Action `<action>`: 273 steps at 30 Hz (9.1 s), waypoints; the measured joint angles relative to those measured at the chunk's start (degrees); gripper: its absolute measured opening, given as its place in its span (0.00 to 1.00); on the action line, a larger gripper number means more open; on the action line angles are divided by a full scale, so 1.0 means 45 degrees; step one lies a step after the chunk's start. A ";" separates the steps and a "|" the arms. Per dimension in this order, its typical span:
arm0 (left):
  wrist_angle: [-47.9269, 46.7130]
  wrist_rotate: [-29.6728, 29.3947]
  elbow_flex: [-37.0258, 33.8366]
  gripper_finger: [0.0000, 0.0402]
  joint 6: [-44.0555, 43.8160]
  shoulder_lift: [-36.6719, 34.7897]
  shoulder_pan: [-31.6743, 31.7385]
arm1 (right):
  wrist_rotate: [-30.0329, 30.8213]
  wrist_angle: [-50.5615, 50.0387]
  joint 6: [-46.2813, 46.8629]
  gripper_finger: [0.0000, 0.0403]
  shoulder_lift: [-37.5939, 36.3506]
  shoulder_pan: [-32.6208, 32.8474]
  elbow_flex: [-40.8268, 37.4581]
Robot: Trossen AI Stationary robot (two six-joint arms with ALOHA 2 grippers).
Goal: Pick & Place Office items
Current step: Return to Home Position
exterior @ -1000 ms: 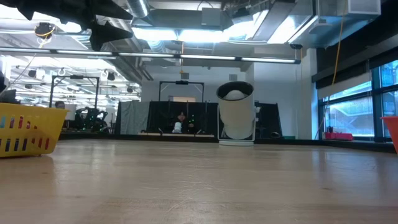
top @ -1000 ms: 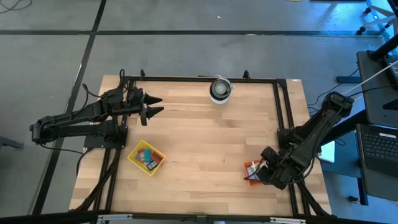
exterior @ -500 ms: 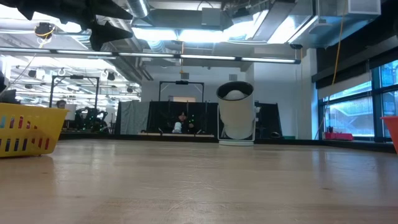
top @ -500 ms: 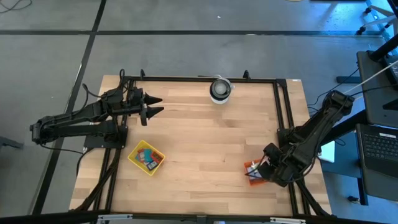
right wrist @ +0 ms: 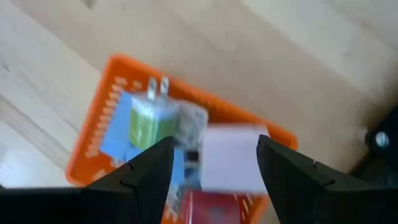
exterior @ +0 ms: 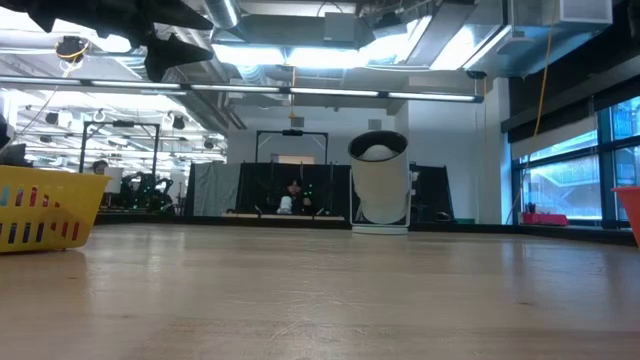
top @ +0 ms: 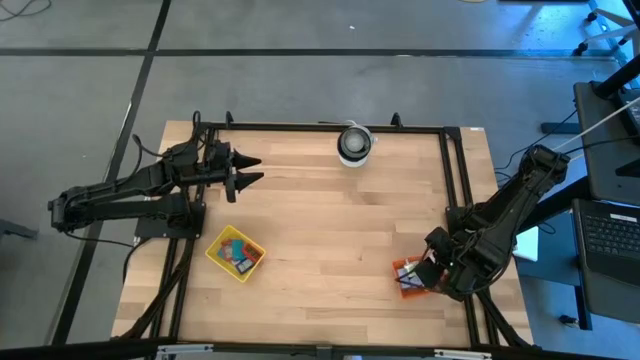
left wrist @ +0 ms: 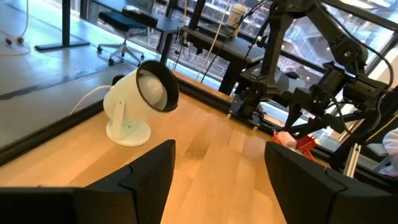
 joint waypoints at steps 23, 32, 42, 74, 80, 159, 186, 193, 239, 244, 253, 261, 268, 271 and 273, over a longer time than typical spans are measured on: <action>-0.0702 -0.1873 0.1257 0.61 0.1978 -0.2869 0.0024 | 0.9296 -0.5404 -0.4379 0.28 -0.1946 0.0264 0.3988; -0.2251 -0.1873 0.1307 0.61 0.2136 -0.5125 0.0024 | 1.2238 -0.5552 -0.6384 0.24 -0.4329 0.0920 0.3959; -0.4261 -0.2125 0.1297 0.61 0.2572 -0.5757 0.0024 | 1.2973 -0.5556 -0.8444 0.24 -0.5581 0.1077 0.3944; 0.2118 -0.3634 -0.4117 0.61 0.1690 -0.5748 0.0024 | 1.4408 -0.4538 -0.6904 0.24 -1.0248 0.2242 -0.1056; 0.2648 -0.2899 -0.4328 0.61 0.2258 -0.5751 0.0024 | 1.5680 -0.4640 -0.5623 0.24 -1.0351 0.3470 -0.1661; 0.3322 -0.1342 -0.4328 0.61 0.1975 -0.5751 0.0024 | 0.7248 1.2408 -2.1206 0.24 -0.9477 -0.7775 -0.5528; 0.3365 -0.0789 -0.4811 0.60 0.4783 -0.4727 0.0024 | -0.5247 1.9243 -2.4394 0.24 -0.9913 -1.3657 -0.9439; 0.3475 -0.1412 -0.5356 0.56 0.5133 -0.5011 0.0024 | -0.5938 1.9164 -2.4389 0.24 -0.9913 -1.4508 -0.9598; 0.2950 -0.2496 -0.5688 0.55 0.4190 -0.5513 0.0028 | -0.4480 1.9934 -2.2954 0.12 -0.9806 -1.6800 -1.0858; 0.2835 -0.2384 -0.5688 0.55 0.4122 -0.5513 0.0024 | -0.4463 1.9924 -2.2551 0.12 -0.9806 -1.6797 -1.0856; 0.2827 -0.2662 -0.5688 0.55 0.4123 -0.5513 0.0024 | -0.3303 1.9929 -2.1258 0.12 -0.9806 -1.6787 -1.0851; 0.2828 -0.2836 -0.5688 0.55 0.4123 -0.5513 0.0024 | -0.2753 1.9914 -2.1013 0.12 -0.9806 -1.6787 -1.0846; 0.2832 -0.2840 -0.5688 0.55 0.4123 -0.5513 0.0024 | -0.2777 1.9832 -2.1003 0.12 -0.9805 -1.6787 -1.0843; 0.2832 -0.2840 -0.5688 0.55 0.4123 -0.5513 0.0024 | -0.2777 1.9828 -2.1008 0.12 -0.9806 -1.6787 -1.0845; 0.2832 -0.2840 -0.5688 0.55 0.4123 -0.5513 0.0024 | -0.2777 1.9832 -2.1008 0.12 -0.9804 -1.6787 -1.0841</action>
